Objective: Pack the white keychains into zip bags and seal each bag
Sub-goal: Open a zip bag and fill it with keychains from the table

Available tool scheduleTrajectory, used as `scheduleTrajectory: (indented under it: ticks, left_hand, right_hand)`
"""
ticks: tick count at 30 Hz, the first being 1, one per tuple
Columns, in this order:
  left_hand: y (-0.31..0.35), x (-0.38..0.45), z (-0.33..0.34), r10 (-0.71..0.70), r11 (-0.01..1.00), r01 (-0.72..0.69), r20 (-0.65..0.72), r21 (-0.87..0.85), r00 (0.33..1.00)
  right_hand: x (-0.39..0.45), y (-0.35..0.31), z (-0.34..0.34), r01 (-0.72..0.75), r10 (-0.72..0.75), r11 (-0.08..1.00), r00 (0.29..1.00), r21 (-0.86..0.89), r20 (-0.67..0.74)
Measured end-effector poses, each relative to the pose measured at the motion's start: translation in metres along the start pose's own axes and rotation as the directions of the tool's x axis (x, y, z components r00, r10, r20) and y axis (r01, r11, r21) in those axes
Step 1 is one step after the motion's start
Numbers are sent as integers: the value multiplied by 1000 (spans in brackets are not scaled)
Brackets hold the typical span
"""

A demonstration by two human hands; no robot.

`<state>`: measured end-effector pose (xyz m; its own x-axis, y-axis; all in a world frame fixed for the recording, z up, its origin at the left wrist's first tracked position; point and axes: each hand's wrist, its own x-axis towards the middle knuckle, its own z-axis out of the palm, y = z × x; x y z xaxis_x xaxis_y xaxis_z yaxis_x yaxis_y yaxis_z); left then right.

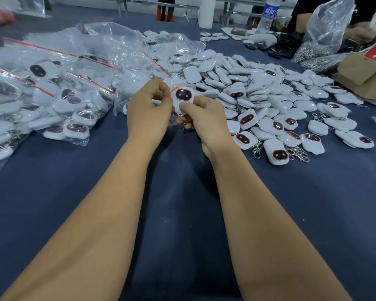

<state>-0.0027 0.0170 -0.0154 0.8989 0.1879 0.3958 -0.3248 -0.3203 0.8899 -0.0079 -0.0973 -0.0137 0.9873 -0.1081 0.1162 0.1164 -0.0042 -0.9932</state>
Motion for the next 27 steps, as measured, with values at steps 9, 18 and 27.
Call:
scheduleTrajectory:
  ticks: [9,18,27]
  left_hand:
    - [-4,5,2,-64,997,66,64,-36,996]
    - [-1,6,1,-91,985,111,155,-128,984]
    - [-1,2,-4,-64,969,121,251,-217,966]
  right_hand:
    - [4,0,0,-58,62,989,998,139,-21]
    - [4,0,-1,-53,53,991,999,120,-1]
    - [1,-1,-2,-41,42,994,999,99,-12]
